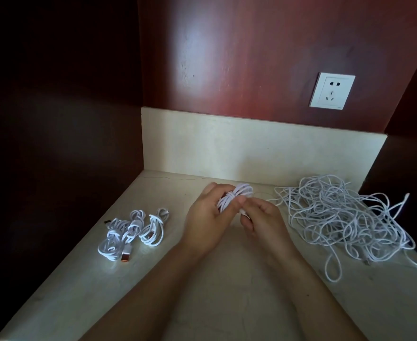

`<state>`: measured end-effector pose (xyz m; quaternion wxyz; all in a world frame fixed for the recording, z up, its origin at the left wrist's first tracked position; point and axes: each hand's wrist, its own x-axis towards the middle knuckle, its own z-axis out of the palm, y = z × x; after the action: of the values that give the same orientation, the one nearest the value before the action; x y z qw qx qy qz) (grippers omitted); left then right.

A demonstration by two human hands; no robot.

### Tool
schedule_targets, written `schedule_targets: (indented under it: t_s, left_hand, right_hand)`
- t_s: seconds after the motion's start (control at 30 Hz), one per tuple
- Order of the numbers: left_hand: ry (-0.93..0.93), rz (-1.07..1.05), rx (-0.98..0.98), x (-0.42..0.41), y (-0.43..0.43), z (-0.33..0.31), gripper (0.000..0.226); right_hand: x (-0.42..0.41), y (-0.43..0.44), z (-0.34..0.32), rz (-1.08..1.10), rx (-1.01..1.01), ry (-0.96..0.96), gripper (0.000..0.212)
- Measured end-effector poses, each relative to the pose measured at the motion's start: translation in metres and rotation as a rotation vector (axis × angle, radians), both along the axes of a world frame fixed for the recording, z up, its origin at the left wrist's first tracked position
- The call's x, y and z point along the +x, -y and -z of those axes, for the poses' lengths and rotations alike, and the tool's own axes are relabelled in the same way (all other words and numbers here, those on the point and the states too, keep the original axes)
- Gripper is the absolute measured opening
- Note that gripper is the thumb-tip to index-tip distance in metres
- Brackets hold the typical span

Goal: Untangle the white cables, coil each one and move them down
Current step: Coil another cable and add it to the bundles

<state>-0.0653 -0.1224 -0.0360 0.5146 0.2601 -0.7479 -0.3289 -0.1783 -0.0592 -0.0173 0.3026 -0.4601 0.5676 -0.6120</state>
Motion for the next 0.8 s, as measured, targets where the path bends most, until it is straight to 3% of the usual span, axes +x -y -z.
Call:
schedule_targets:
  t_s: [0.1, 0.17, 0.27, 0.4, 0.53, 0.8]
  left_hand:
    - [-0.073, 0.074, 0.159, -0.002, -0.001, -0.002, 0.012]
    - [-0.14, 0.073, 0.272, -0.003, -0.001, -0.004, 0.015]
    - [-0.166, 0.027, 0.385, -0.001, 0.002, -0.007, 0.016]
    - [-0.124, 0.004, 0.417, 0.0, 0.002, -0.008, 0.014]
    - [-0.127, 0.041, 0.514, 0.003, 0.005, -0.013, 0.016]
    - [-0.298, 0.246, 0.689, 0.003, -0.002, -0.019, 0.018]
  right_hand:
    - [0.002, 0.001, 0.001, 0.008, -0.002, -0.108, 0.043]
    - [0.004, 0.002, 0.003, 0.025, -0.017, -0.136, 0.036]
    - [0.006, 0.003, 0.006, 0.028, -0.048, 0.005, 0.011]
    - [0.009, -0.002, 0.002, -0.081, -0.05, 0.099, 0.003]
    - [0.01, -0.003, 0.002, -0.186, -0.064, 0.098, 0.017]
    - [0.006, -0.001, 0.008, -0.062, -0.144, -0.069, 0.013]
